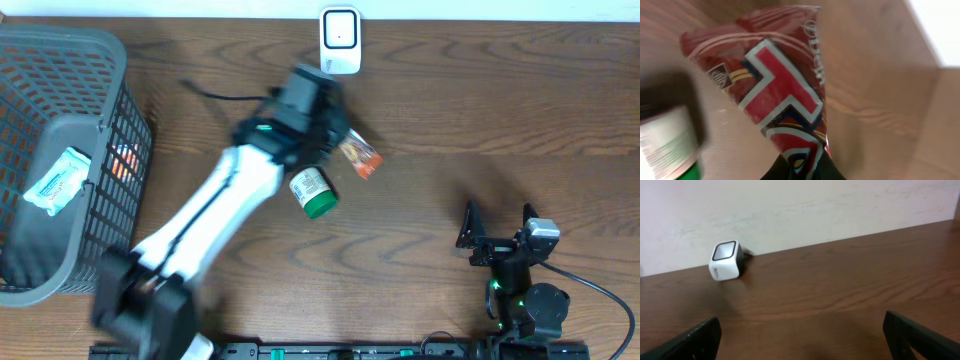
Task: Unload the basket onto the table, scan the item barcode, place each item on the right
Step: 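Carry the chocolate bar out and place it beside the jar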
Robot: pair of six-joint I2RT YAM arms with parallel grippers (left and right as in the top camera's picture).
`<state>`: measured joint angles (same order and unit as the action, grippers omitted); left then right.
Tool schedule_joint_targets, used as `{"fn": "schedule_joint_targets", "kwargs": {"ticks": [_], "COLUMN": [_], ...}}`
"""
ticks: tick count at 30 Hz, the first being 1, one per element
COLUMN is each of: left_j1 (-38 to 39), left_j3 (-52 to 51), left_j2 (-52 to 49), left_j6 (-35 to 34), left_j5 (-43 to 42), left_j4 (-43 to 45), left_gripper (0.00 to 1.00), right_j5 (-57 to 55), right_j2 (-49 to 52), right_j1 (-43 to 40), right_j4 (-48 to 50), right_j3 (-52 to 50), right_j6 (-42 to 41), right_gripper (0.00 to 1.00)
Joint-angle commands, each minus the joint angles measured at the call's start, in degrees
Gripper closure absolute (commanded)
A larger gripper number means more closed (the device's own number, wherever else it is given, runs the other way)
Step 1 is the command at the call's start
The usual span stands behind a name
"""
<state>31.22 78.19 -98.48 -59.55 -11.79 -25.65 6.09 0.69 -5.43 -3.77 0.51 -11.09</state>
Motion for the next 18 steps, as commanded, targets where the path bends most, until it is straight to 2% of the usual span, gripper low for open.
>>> {"fn": "schedule_joint_targets", "kwargs": {"ticks": [1, 5, 10, 12, 13, 18], "left_j1": [4.44, 7.45, 9.46, 9.81, 9.9, 9.77], "left_j3": [-0.39, -0.39, -0.39, -0.39, -0.39, 0.66], "left_j2": [-8.74, -16.02, -21.51, -22.32, -22.38, -21.7], "left_j6": [-0.07, -6.64, -16.41, -17.46, -17.46, -16.33], "left_j5": [1.31, 0.85, 0.87, 0.83, 0.63, -2.73], "left_j4": [4.74, 9.03, 10.19, 11.17, 11.69, 11.87], "left_gripper": [0.93, 0.92, 0.93, 0.93, 0.88, 0.27], "right_j5": [-0.2, -0.2, -0.2, -0.2, -0.2, -0.2], "right_j2": [-0.26, -0.26, -0.26, -0.26, -0.26, -0.26], "right_j1": [0.39, 0.39, 0.39, 0.39, 0.39, 0.39], "right_j4": [-0.07, -0.07, -0.07, -0.07, -0.07, -0.04], "right_j3": [-0.2, -0.2, -0.2, -0.2, -0.2, -0.2], "right_j6": [0.63, 0.66, 0.63, 0.66, 0.63, 0.63], "right_gripper": [0.01, 0.01, 0.01, 0.01, 0.01, 0.01]}}
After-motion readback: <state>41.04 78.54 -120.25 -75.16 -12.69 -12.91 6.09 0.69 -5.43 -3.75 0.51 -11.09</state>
